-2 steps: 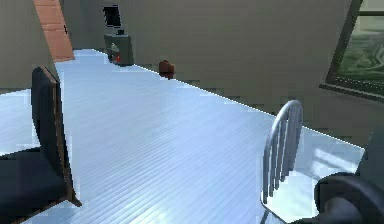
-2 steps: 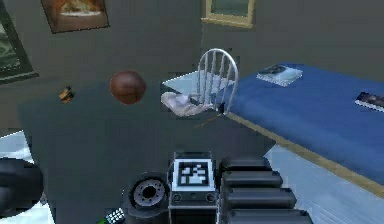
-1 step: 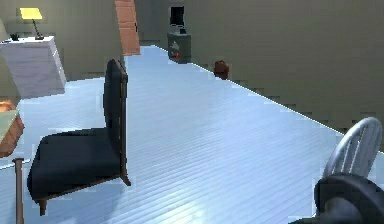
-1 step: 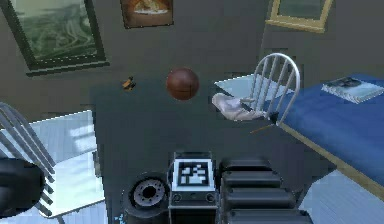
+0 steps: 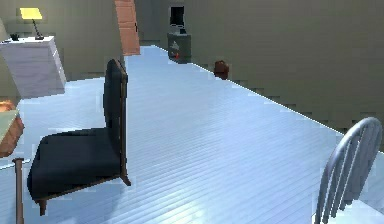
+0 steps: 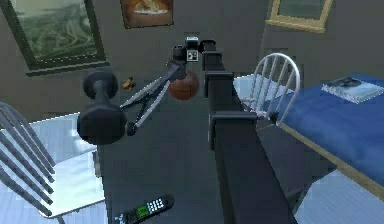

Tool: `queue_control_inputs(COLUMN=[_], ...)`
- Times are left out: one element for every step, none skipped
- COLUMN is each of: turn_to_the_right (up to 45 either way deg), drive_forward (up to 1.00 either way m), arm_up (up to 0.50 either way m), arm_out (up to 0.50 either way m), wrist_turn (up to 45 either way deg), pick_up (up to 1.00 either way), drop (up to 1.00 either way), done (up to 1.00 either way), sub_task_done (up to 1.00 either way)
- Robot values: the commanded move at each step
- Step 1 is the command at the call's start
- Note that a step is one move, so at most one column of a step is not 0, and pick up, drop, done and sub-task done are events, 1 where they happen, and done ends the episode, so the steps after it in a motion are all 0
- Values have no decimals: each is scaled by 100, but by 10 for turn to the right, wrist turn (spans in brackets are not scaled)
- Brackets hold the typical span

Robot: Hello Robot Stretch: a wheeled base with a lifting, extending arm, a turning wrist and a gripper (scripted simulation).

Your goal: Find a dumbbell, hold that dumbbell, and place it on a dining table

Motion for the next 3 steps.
queue_control_inputs(turn_to_the_right=[0,0,0], drive_forward=[0,0,0], arm_up=[0,0,0], arm_out=[0,0,0], wrist_turn=[450,450,420], pick_up=[0,0,0], drop=[0,0,0], done=[0,0,0], sub_task_done=[0,0,0])
